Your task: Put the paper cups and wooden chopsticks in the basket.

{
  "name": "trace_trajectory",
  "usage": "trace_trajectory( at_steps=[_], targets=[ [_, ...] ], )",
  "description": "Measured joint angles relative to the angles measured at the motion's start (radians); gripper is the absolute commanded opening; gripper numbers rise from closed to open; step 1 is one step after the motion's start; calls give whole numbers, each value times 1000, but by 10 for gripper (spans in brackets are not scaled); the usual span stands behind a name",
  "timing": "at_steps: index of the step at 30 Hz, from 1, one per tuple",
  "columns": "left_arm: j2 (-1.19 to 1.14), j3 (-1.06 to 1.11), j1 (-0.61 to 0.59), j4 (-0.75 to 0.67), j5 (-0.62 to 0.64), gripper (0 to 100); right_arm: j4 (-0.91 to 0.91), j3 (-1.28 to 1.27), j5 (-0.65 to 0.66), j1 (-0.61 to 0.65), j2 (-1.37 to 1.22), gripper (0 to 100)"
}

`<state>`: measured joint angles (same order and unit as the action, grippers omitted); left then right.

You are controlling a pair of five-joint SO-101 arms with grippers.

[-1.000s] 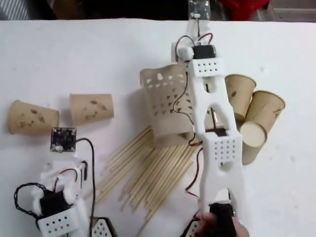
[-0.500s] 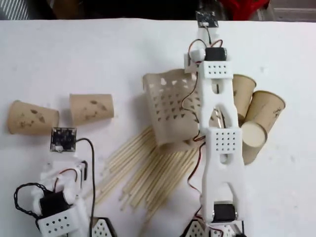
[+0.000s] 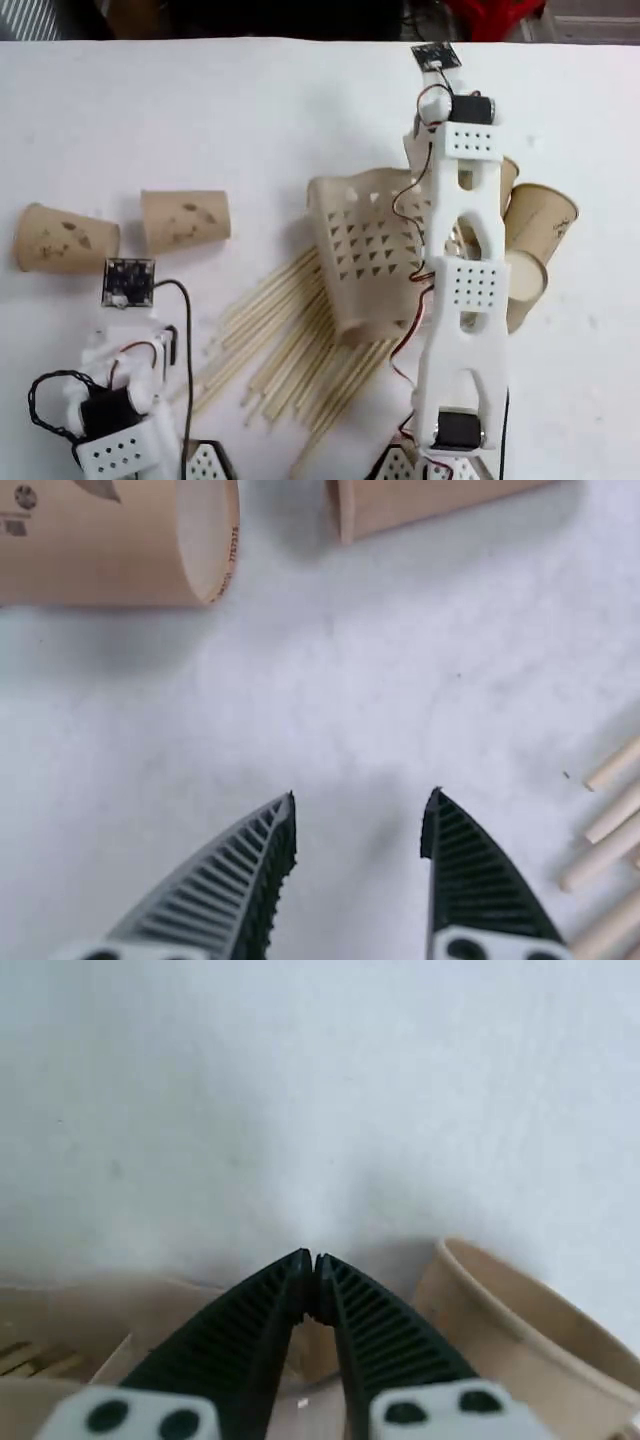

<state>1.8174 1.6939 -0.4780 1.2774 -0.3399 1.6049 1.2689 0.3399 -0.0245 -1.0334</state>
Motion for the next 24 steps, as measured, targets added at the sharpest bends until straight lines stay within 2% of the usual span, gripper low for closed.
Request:
trace_trajectory(
  at_steps=[11,15,18,24],
  targets=[
    [0,0,0,0,0,211,106,0,12,-18,230,21],
    [0,0,0,0,0,211,106,0,9,-9,230,115],
    [0,0,0,0,0,211,103,0,-40,20,213,182],
    [0,0,0,0,0,211,66,0,-69,32,94,187]
  ],
)
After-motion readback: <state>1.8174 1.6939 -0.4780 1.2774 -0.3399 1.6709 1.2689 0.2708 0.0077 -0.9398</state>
